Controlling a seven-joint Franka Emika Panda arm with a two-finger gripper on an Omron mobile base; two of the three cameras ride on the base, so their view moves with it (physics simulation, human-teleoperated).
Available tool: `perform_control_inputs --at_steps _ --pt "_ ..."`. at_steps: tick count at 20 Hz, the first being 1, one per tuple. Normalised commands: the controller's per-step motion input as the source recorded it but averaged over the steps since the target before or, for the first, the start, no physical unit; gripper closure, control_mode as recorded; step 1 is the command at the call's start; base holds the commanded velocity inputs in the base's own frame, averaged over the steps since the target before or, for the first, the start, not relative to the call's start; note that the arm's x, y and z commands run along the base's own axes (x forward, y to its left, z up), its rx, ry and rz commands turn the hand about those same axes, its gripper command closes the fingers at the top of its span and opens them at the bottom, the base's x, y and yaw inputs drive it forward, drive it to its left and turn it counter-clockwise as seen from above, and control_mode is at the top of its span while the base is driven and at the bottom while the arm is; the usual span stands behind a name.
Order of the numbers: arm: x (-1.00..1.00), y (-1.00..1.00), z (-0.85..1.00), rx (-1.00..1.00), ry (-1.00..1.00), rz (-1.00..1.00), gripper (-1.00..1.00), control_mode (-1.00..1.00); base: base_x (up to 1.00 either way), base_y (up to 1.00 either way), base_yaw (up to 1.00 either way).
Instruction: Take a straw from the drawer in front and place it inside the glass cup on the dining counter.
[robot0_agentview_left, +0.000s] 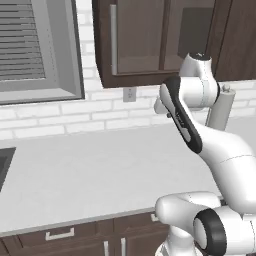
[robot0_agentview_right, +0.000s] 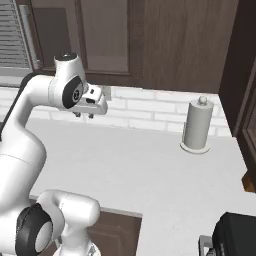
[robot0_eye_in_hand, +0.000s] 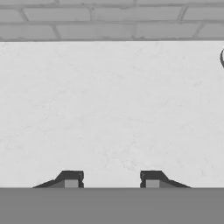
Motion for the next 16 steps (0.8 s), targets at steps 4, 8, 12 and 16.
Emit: perform_control_inputs --at_steps 4,8,12,16 --pt "0.0 0.0 0.0 0.0 0.0 0.0 -1.0 1.0 -0.26 0.0 0.0" --pt "0.0 0.0 0.0 0.0 0.0 0.0 -1.0 1.0 -0.97 0.15 -0.05" --pt "0.0 0.0 0.0 0.0 0.0 0.0 -1.0 1.0 -0.87 0.66 -0.15" --pt "0.0 0.0 0.0 0.0 0.0 0.0 -1.0 1.0 -0.22 0.95 -0.43"
